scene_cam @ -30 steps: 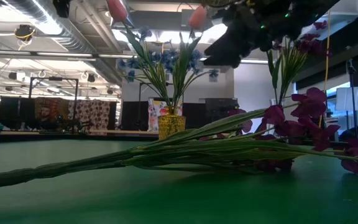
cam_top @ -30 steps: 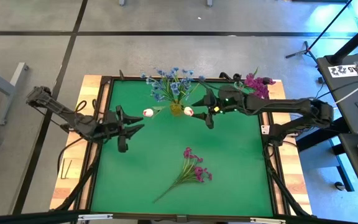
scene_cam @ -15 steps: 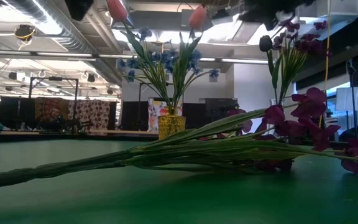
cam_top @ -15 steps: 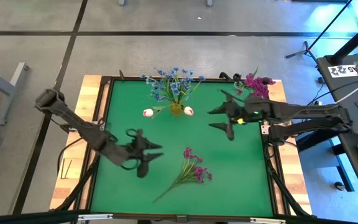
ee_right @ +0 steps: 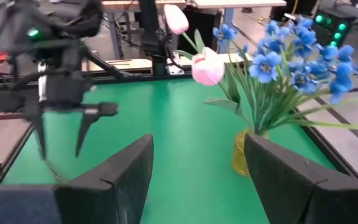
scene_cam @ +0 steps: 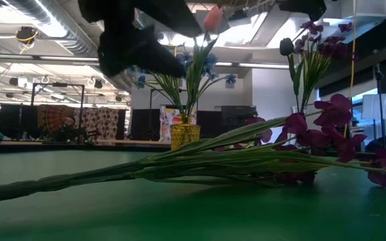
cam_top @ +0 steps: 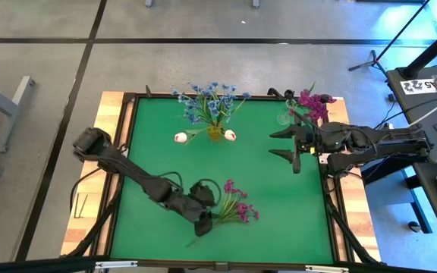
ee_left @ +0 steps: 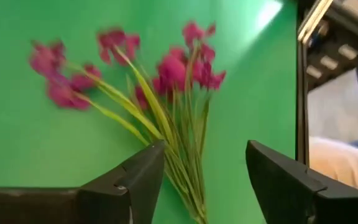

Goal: Sort flowers into vase by color
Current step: Put the violet flowers into the transparent vase

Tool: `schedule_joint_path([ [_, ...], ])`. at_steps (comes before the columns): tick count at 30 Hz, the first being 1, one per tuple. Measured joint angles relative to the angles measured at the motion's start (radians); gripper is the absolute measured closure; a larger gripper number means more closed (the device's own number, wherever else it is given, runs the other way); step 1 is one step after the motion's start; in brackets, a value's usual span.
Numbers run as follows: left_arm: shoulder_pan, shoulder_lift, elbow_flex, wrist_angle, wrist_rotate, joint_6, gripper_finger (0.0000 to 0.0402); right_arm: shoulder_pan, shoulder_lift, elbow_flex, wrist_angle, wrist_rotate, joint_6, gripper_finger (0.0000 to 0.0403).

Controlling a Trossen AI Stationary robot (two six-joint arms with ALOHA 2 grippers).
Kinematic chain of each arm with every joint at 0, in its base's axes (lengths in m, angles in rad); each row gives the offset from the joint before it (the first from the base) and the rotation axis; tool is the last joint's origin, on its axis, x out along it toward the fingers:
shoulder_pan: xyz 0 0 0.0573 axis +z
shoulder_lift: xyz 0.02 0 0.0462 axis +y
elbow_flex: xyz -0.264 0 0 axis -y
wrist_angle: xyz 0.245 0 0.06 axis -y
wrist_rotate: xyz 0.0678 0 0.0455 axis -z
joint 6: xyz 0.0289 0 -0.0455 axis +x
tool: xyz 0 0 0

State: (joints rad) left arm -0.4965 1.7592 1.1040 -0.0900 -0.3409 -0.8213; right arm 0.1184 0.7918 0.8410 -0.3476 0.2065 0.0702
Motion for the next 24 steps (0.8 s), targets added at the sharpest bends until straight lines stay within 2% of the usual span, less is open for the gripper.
schedule_joint_path([
  [4, -0.005, 0.097, 0.087, -0.108, 0.066, -0.058, 0.0172, 0.0, 0.0, 0.0, -0.025, 0.015, 0.006, 0.0152],
  [9, -0.02, 0.201, 0.215, -0.293, 0.097, -0.103, 0.0171, 0.0, 0.0, 0.0, -0.024, 0.021, 0.007, 0.0152],
  [13, -0.029, 0.264, 0.291, -0.332, 0.098, -0.11, 0.0171, 0.0, 0.0, 0.0, -0.023, 0.036, 0.004, 0.0152],
  [24, -0.008, 0.326, 0.315, -0.459, 0.106, -0.164, 0.0171, 0.0, 0.0, 0.0, -0.022, 0.037, 0.004, 0.0152],
])
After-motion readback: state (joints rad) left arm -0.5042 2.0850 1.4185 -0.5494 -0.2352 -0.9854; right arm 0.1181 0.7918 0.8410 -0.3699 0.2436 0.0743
